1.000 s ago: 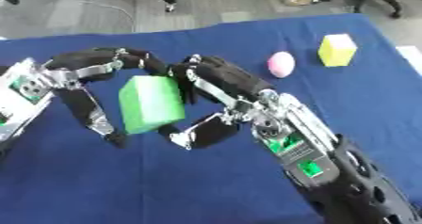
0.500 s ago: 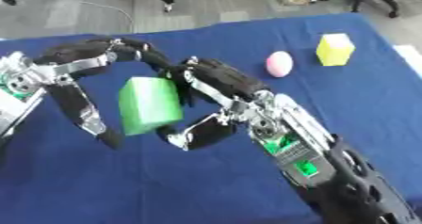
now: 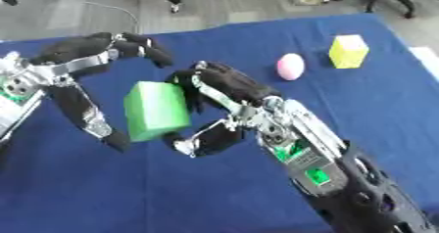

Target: Pick up the objects with one hand, pass them to the other hand, and then place them into the box on the other side of the table.

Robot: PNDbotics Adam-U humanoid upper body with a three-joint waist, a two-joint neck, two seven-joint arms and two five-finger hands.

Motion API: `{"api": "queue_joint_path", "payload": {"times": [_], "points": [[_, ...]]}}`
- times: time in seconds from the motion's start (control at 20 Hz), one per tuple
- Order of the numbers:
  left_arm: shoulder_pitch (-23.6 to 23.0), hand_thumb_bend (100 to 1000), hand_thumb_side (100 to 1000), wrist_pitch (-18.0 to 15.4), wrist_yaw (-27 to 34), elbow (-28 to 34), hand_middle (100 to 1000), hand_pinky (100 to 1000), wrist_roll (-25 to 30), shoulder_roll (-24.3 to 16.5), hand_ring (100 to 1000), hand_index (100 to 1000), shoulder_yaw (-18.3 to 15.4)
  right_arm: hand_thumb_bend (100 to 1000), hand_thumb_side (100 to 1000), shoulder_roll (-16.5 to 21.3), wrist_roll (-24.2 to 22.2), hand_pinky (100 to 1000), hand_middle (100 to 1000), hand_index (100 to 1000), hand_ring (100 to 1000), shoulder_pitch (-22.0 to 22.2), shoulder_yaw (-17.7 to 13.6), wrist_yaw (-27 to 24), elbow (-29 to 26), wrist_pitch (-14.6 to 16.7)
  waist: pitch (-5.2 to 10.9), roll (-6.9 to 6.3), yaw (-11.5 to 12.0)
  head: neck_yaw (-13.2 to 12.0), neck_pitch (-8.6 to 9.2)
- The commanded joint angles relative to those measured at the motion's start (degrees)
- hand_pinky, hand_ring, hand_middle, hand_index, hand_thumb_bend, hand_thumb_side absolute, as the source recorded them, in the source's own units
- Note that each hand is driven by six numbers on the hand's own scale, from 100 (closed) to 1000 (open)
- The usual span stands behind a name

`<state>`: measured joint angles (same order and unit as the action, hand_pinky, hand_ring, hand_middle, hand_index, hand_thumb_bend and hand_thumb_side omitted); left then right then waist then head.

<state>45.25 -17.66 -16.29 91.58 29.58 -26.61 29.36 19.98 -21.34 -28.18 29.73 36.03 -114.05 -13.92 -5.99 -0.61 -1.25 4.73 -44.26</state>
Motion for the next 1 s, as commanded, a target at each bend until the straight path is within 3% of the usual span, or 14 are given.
{"api": "queue_joint_path", "payload": {"times": [0.05,0.6,1.0], "points": [[1.34,821,636,0.34,-1.06,0.78,759,799,0.3,-0.56,715,866,-0.33,301,248,0.63,0.15,620,387,567,435,-0.43,-0.42,-0.35,-0.54,-0.6,0.39,-0.44,0.04,0.08,0.14],[1.47,828,653,1.21,-3.56,0.24,771,805,4.9,-0.3,728,879,0.16,279,261,0.1,0.86,614,380,567,427,-0.21,-0.28,-1.16,-0.54,-2.95,0.3,-0.47,0.01,-0.06,0.14],[1.84,813,655,3.67,-6.47,-1.6,766,797,7.01,0.21,721,879,0.55,271,281,0.32,2.01,603,367,561,412,-0.67,-0.12,-2.85,-0.54,-5.44,0.35,-0.47,0.06,0.02,0.14]]}}
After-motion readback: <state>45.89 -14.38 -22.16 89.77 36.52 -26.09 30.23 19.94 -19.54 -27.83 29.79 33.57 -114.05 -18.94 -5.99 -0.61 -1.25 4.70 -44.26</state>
